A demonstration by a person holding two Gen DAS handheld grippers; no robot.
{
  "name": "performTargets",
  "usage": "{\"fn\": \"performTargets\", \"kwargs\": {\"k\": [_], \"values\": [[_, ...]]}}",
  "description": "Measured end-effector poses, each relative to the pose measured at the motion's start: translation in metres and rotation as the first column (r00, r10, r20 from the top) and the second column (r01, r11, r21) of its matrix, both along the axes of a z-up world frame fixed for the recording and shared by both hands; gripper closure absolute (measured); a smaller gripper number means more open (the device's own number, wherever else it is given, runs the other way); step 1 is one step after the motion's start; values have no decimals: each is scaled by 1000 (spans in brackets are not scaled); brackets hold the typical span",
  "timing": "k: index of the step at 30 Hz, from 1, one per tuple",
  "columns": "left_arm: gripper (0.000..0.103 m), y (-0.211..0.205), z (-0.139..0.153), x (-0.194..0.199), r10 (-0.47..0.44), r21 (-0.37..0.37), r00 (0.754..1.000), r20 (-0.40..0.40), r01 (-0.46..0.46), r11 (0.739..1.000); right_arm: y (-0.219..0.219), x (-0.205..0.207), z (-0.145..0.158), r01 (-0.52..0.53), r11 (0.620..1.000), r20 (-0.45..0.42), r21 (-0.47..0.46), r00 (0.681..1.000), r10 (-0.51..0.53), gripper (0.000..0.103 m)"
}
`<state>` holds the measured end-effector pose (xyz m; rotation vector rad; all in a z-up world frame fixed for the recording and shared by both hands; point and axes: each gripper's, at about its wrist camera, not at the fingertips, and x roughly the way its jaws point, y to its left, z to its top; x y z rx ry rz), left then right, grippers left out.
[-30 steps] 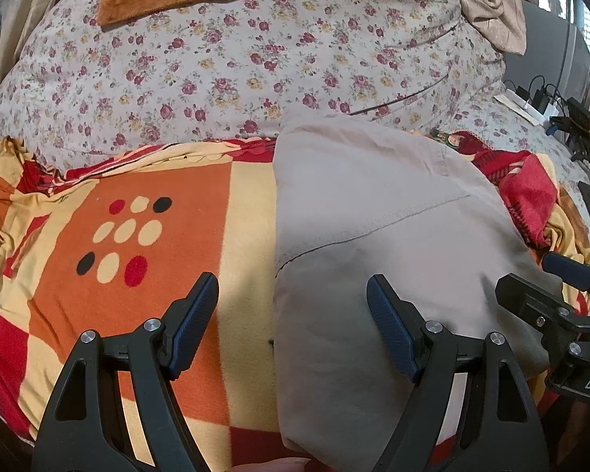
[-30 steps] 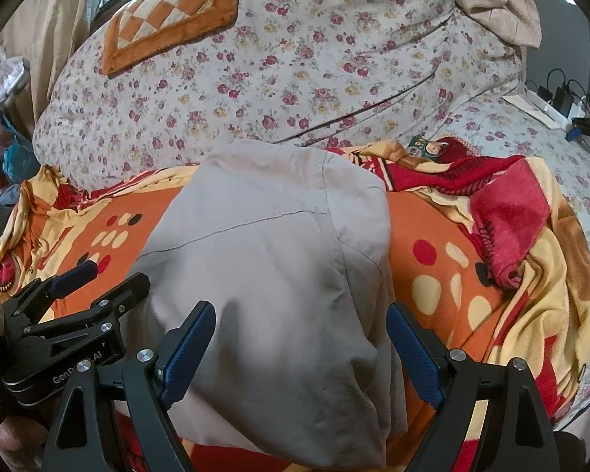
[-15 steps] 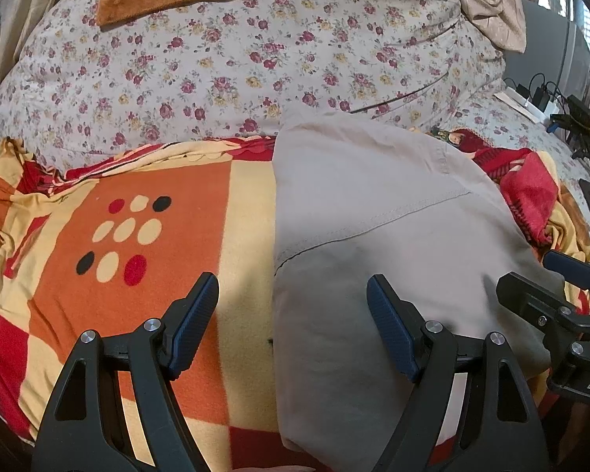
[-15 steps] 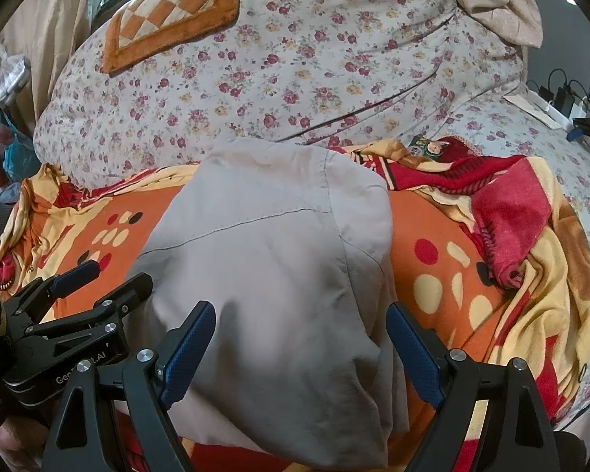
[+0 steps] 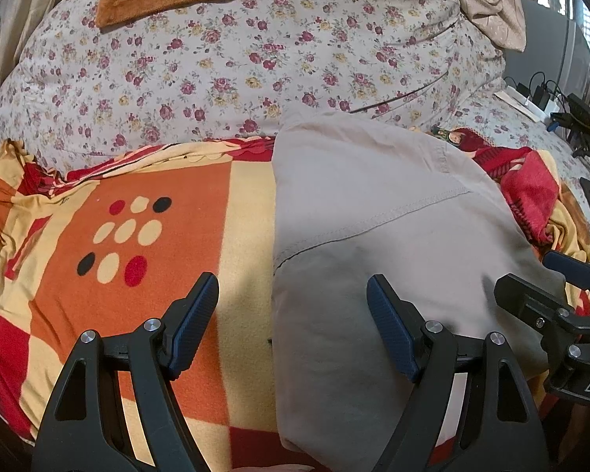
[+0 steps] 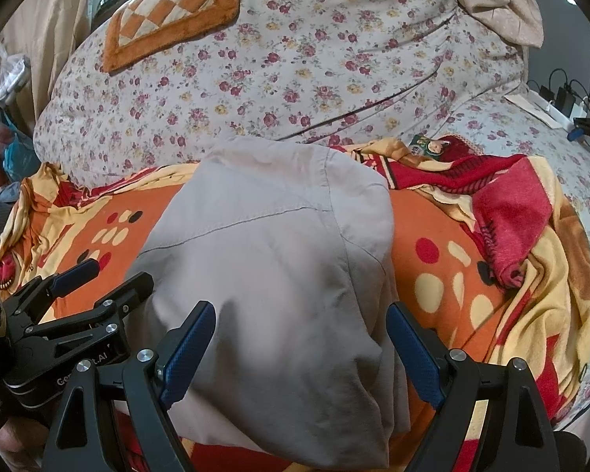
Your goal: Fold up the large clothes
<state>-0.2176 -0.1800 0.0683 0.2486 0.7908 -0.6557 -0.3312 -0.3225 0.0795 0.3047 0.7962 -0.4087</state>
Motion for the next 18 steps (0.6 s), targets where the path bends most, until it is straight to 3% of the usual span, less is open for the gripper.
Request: {"fn": "performTargets", "kwargs": {"k": [18], "values": [[25, -2, 0, -2, -4, 2, 1000, 4, 4, 1000, 4, 3, -3, -13, 1000, -11, -2, 1000, 13, 16]]}}
